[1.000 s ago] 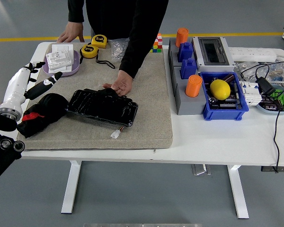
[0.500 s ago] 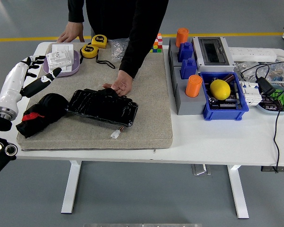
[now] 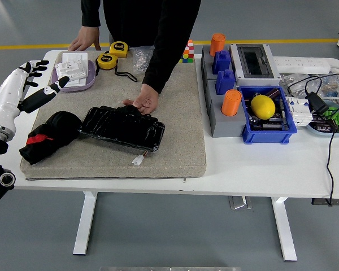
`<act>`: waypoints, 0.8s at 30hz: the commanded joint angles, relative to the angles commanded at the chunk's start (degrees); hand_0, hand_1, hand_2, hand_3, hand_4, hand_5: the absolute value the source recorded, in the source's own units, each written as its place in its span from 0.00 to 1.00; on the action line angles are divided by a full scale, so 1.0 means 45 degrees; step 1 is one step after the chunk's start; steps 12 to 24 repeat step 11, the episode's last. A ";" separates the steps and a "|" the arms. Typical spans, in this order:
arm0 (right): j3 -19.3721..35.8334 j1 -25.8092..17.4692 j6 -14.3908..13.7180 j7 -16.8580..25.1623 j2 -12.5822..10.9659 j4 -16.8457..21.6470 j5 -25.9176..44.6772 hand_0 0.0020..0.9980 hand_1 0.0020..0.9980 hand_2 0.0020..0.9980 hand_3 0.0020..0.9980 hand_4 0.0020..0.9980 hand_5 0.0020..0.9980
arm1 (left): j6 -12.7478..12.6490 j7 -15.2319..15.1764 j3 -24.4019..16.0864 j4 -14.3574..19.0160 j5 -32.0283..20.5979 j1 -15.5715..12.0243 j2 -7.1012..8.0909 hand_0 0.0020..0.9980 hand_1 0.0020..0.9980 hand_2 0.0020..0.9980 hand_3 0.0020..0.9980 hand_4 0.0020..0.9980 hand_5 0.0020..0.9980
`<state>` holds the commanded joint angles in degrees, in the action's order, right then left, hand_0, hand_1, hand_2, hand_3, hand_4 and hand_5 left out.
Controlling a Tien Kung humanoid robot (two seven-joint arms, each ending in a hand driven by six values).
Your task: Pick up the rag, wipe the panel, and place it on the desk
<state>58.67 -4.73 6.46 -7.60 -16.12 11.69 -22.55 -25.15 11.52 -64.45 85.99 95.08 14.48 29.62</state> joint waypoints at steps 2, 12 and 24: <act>0.0006 0.0009 -0.0006 0.0002 0.0000 0.0012 -0.0001 0.74 0.66 0.70 0.61 1.00 0.54 | 0.0017 0.0009 0.0003 0.0067 -0.0040 -0.0001 0.0012 0.55 0.75 0.79 0.80 1.00 0.80; 0.0097 -0.0031 0.0001 0.0040 0.0126 -0.0005 0.0045 0.74 0.66 0.70 0.61 1.00 0.54 | 0.0144 0.0077 0.0028 0.0082 -0.0010 -0.0149 -0.0007 0.54 0.75 0.79 0.80 1.00 0.78; 0.0097 -0.0031 0.0001 0.0040 0.0126 -0.0005 0.0045 0.74 0.66 0.70 0.61 1.00 0.54 | 0.0144 0.0077 0.0028 0.0082 -0.0010 -0.0149 -0.0007 0.54 0.75 0.79 0.80 1.00 0.78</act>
